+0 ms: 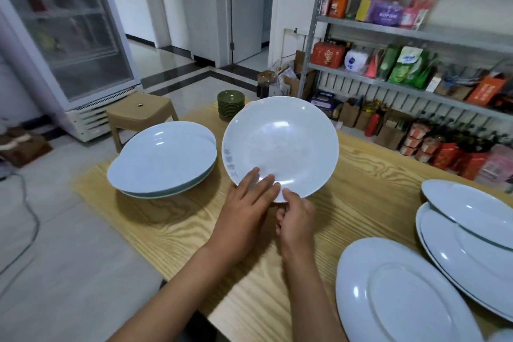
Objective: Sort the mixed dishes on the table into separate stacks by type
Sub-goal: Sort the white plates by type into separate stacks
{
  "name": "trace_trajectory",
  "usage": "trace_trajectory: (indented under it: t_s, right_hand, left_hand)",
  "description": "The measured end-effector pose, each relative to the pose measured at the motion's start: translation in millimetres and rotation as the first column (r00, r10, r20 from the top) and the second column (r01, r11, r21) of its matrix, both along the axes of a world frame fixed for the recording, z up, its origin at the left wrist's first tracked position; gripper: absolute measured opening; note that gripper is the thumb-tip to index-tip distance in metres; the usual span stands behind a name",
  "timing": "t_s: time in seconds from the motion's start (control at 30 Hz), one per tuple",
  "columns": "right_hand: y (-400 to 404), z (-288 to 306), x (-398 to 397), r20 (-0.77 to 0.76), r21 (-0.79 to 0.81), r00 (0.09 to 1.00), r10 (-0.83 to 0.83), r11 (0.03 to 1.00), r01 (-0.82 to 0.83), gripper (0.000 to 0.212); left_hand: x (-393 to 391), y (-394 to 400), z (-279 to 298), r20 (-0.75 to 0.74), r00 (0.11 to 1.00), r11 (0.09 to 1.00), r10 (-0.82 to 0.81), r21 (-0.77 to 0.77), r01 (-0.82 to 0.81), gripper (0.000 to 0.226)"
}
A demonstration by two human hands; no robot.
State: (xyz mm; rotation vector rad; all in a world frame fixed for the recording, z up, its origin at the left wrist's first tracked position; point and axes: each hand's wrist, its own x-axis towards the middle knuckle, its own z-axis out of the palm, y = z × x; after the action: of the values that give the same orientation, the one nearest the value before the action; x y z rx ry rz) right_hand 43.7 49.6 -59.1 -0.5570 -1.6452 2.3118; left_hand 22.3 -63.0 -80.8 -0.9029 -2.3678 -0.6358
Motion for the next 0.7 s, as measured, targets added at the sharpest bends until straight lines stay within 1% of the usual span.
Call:
trace_trajectory:
  t_s: [0.07,0.2,0.23,0.3,0.33,0.4,0.47,0.53,0.57,0.6,0.63,0.7]
  right_hand:
    - [-5,1,0,-0.023,-0.025,1.000,0.007,1.000,-0.007,0.035]
    - [-11,13,7,-0.046,-0.047,0.997,0.064,0.997,-0.067,0.034]
    - [-13,17,9,-0.064,-0.038,0.995,0.080,0.996,-0.082,0.031]
    - [-20,18,13,-0.157,-0.006,0.980,0.121,0.992,-0.124,0.024]
    - [-23,16,13,-0.205,0.025,0.967,0.150,0.989,-0.148,0.028]
    - [-32,10,12,-0.245,0.114,0.948,0.205,0.977,-0.182,0.047]
    - [-38,2,9,-0.224,0.162,0.948,0.228,0.968,-0.194,0.066]
    - [-40,-10,5,-0.153,0.231,0.970,0.188,0.961,-0.149,0.073]
    - [-40,-18,3,-0.101,0.319,0.981,0.166,0.939,-0.126,0.074]
    - [-40,-25,1,-0.049,0.434,0.987,0.151,0.893,-0.115,0.073]
    - [-40,-31,0,-0.013,0.548,0.991,0.136,0.830,-0.107,0.069]
    - [-40,-39,-3,0.028,0.735,0.992,0.123,0.670,-0.104,0.050]
  left_hand:
    - [0,-11,9,-0.050,0.999,1.000,0.002,-0.017,-0.003,0.035]
    - [1,-30,21,-0.119,0.993,1.000,-0.013,-0.019,0.011,0.029]
    - [3,-34,22,-0.123,0.992,1.000,-0.016,-0.002,0.015,0.029]
    - [8,-43,27,-0.131,0.991,0.999,-0.007,0.040,0.012,0.026]
    - [11,-47,32,-0.138,0.990,0.998,0.006,0.058,0.002,0.024]
    - [13,-56,39,-0.159,0.987,0.997,0.039,0.065,-0.028,0.020]
    - [11,-69,46,-0.178,0.982,0.996,0.064,0.073,-0.051,0.018]
    - [5,-86,54,-0.169,0.982,0.992,0.088,0.101,-0.072,0.019]
    - [1,-95,59,-0.165,0.980,0.989,0.114,0.114,-0.096,0.019]
    - [-4,-104,64,-0.160,0.976,0.984,0.147,0.129,-0.126,0.020]
    - [-10,-113,71,-0.144,0.973,0.976,0.182,0.147,-0.161,0.020]
    - [-26,-130,81,-0.085,0.962,0.954,0.260,0.178,-0.243,0.019]
